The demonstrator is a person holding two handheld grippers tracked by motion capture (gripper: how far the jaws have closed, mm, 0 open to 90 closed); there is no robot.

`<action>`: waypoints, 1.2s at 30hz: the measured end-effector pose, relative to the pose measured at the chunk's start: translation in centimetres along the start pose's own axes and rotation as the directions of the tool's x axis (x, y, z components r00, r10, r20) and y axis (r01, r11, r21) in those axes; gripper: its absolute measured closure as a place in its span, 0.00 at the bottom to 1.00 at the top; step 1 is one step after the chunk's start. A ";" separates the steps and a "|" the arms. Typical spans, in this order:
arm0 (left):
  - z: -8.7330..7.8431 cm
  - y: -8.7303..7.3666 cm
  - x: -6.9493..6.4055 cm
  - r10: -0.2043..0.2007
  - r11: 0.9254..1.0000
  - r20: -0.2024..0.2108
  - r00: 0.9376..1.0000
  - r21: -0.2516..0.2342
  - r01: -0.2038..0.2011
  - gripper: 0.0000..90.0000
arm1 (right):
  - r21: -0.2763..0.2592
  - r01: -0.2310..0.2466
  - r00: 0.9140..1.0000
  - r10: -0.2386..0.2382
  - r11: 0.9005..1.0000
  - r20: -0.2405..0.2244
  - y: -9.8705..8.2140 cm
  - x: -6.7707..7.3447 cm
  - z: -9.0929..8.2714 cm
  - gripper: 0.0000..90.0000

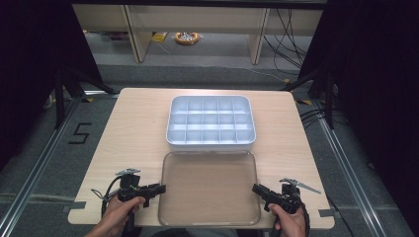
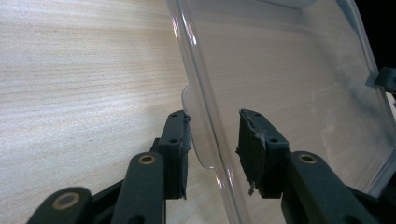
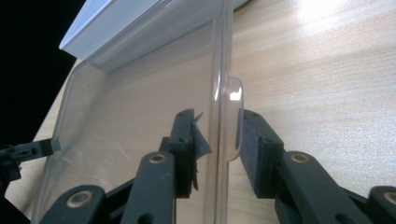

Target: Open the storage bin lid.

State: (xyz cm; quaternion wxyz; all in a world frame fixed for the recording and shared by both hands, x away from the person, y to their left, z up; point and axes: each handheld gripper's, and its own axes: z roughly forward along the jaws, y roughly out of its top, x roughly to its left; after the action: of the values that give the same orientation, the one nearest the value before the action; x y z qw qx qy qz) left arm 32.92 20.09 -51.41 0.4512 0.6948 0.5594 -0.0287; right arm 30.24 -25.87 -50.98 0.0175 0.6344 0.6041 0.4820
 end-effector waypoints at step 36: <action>0.2 0.2 0.1 0.096 0.995 -0.070 0.993 0.021 -0.095 0.58 | 0.004 0.031 0.998 -0.032 0.999 0.047 0.5 0.7 0.5 0.65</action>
State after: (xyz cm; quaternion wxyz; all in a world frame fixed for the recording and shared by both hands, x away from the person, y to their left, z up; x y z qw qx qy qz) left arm 33.22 20.06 -51.51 0.4258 0.7252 0.5409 0.0126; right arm 30.82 -25.15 -50.53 0.0383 0.6360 0.6141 0.4657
